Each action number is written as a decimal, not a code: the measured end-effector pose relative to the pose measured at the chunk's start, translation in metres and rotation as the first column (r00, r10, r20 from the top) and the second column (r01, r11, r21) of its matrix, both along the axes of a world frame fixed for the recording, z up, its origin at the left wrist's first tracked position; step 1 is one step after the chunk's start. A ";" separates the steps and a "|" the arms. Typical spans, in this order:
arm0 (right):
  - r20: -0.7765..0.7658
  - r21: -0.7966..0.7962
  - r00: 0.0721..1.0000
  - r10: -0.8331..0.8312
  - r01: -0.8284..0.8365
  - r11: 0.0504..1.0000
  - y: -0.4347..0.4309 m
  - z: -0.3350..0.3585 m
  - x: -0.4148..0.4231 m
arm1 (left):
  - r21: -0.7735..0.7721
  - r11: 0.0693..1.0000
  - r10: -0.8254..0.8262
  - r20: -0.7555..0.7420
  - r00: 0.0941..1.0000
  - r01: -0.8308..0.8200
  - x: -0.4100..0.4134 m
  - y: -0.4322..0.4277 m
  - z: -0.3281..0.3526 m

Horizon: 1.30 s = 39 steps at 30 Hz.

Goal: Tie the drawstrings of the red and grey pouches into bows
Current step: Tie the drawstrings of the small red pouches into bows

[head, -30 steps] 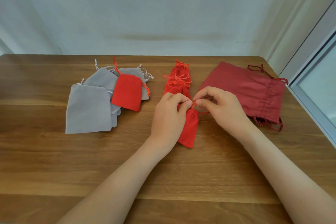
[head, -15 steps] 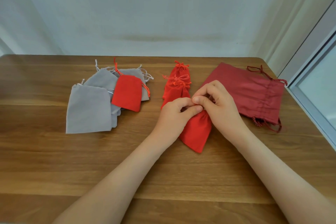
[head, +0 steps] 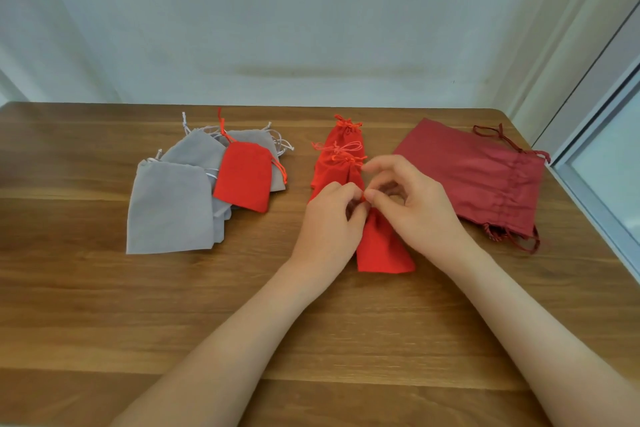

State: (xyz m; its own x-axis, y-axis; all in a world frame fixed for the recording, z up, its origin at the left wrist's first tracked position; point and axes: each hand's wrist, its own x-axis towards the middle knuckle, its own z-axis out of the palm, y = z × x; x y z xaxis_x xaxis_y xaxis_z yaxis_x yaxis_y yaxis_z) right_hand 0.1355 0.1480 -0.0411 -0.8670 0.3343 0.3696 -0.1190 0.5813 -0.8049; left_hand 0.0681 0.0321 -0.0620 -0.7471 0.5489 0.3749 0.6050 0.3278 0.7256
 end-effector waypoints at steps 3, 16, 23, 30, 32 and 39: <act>-0.051 -0.103 0.999 0.017 -0.022 0.994 -0.001 0.003 0.001 | 0.033 0.999 0.012 -0.097 0.995 -0.009 0.001 0.001 0.000; -0.184 -0.202 0.983 0.011 -0.049 0.978 -0.001 0.010 0.007 | 0.187 0.969 -0.203 0.246 0.948 0.159 0.002 -0.001 0.006; -0.181 -0.186 0.981 0.069 -0.103 0.977 -0.004 0.007 0.008 | 0.025 0.968 -0.249 -0.047 0.967 0.251 0.001 0.000 0.003; -0.177 -0.052 0.983 0.052 -0.062 0.997 -0.005 -0.002 0.003 | -0.002 0.983 -0.180 -0.126 0.976 0.182 -0.003 -0.001 -0.002; -0.115 -0.083 0.990 0.084 -0.094 0.992 -0.003 -0.004 0.001 | 0.041 0.988 -0.143 -0.084 0.986 0.147 -0.006 -0.002 -0.002; 0.136 -0.133 0.970 0.201 -0.183 0.974 0.002 -0.008 0.001 | 0.228 0.974 -0.068 0.252 0.965 0.009 -0.010 -0.007 0.009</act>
